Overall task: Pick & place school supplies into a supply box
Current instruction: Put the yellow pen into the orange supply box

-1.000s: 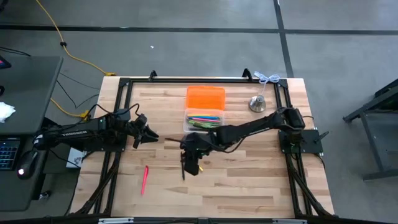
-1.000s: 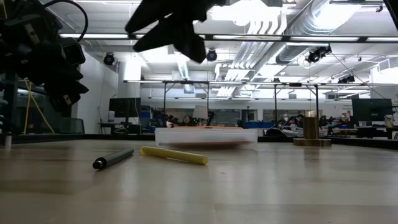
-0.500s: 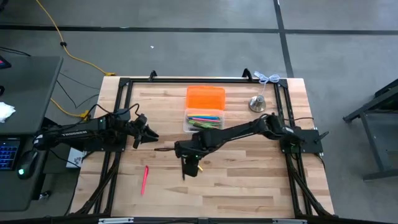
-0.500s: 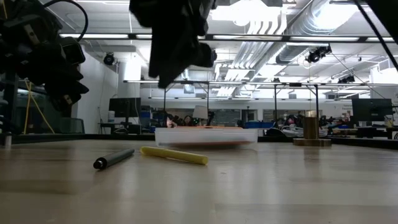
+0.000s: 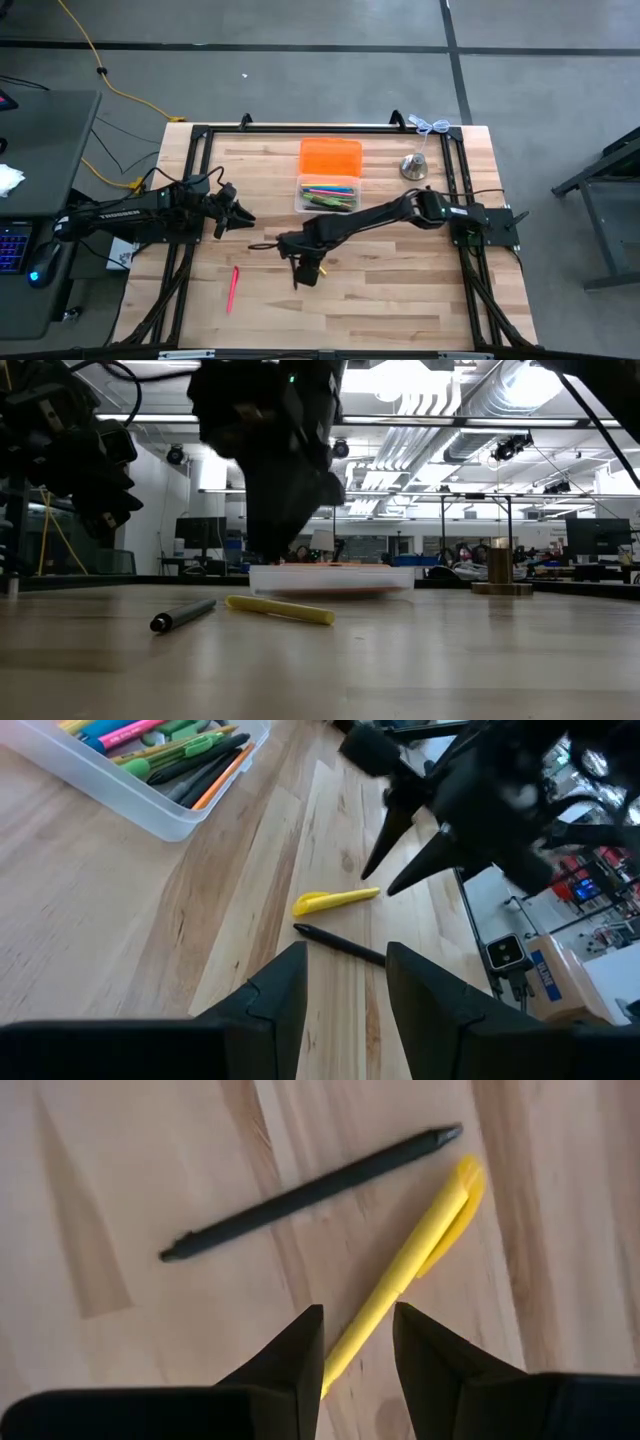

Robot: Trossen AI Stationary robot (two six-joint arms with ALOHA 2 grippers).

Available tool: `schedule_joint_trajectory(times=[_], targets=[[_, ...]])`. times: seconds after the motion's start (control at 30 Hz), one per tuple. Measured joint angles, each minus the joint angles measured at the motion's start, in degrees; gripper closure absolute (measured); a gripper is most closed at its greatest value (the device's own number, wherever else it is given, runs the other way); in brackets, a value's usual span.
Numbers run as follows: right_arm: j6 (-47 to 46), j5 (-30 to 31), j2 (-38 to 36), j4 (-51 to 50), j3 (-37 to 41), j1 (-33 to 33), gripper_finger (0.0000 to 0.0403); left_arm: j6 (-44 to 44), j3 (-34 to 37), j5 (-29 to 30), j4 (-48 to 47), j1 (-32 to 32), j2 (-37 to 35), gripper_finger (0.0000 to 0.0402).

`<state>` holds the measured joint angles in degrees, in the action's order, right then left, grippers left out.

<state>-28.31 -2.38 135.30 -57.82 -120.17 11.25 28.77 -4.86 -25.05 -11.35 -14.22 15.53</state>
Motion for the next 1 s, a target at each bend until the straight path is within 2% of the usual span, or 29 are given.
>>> schedule_joint_trajectory(times=[0.57, 0.73, 0.87, 1.0], targets=[[-1.9, -1.3, 6.6, -0.6, -0.3, 0.0, 0.0305, 0.0, 0.0, 0.2, -0.1, 0.0, 0.0, 0.0234], [-6.4, -1.0, 7.8, -1.0, -0.3, 0.1, 0.0305, 0.0, 0.0, 0.3, -0.1, 0.0, 0.0, 0.0234], [-8.5, 2.5, 7.9, -1.3, -0.2, 0.1, 0.0307, 0.0, 0.0, 0.3, -0.1, 0.0, 0.0, 0.0234], [-9.2, 5.8, 8.0, -1.0, -0.1, 0.4, 0.0332, 0.0, 0.0, 0.3, -0.1, 0.0, 0.0, 0.0234]])
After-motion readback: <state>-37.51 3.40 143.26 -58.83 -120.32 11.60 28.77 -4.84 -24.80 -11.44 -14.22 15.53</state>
